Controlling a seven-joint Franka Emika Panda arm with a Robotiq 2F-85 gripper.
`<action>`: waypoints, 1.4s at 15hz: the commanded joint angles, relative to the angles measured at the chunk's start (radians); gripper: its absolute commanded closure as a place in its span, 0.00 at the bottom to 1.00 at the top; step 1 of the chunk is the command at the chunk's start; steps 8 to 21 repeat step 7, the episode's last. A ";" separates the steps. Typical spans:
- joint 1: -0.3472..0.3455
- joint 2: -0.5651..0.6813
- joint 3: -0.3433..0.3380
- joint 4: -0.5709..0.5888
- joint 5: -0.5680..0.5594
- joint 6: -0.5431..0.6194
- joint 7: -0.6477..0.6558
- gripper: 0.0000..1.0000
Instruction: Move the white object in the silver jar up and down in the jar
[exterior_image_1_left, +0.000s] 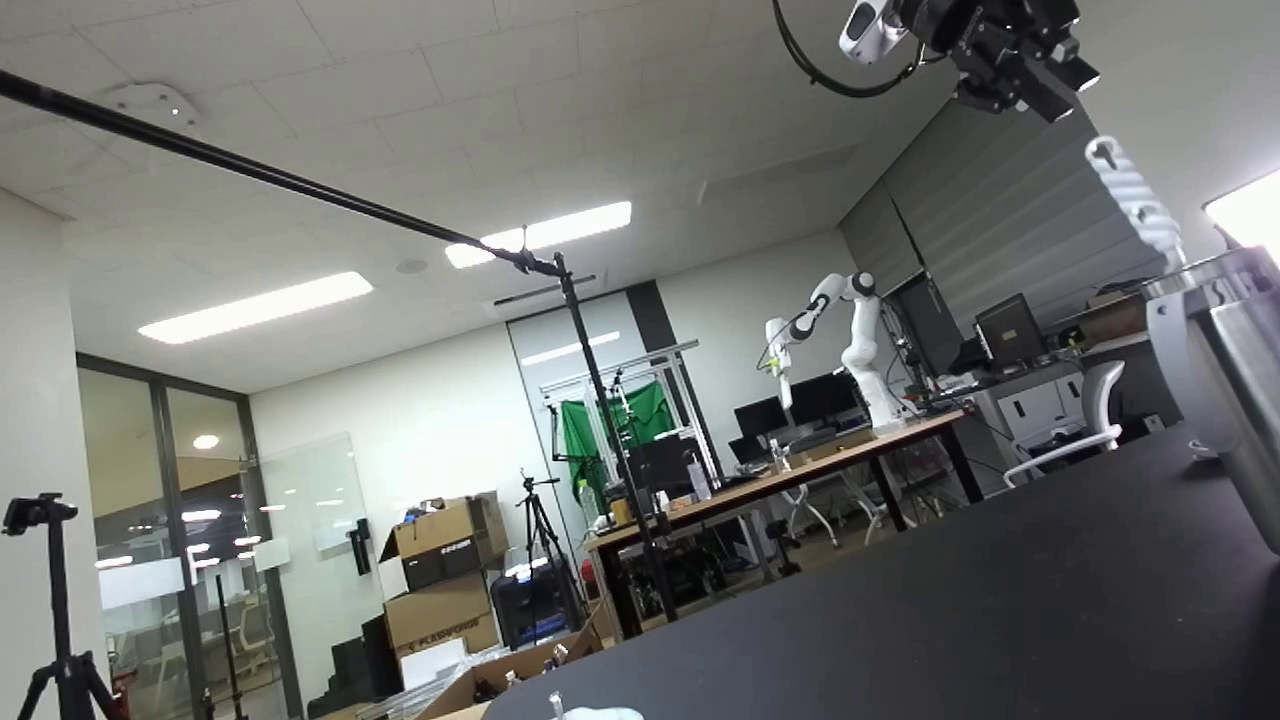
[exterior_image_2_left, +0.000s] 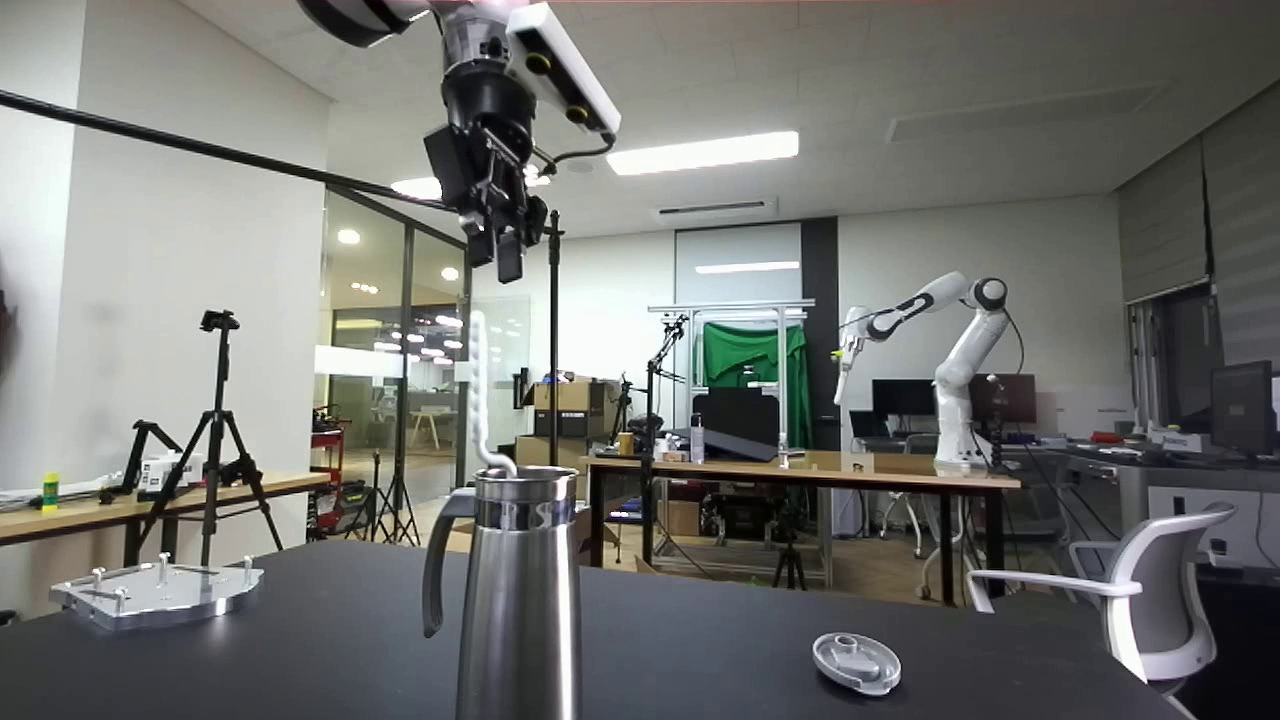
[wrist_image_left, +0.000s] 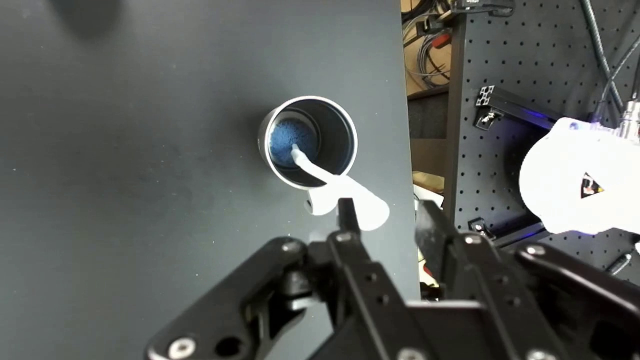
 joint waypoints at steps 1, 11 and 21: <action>0.003 -0.004 -0.003 0.032 -0.014 -0.037 -0.004 0.32; 0.006 -0.001 -0.004 0.011 -0.018 -0.034 0.000 0.19; 0.006 -0.001 -0.004 0.011 -0.018 -0.034 0.000 0.19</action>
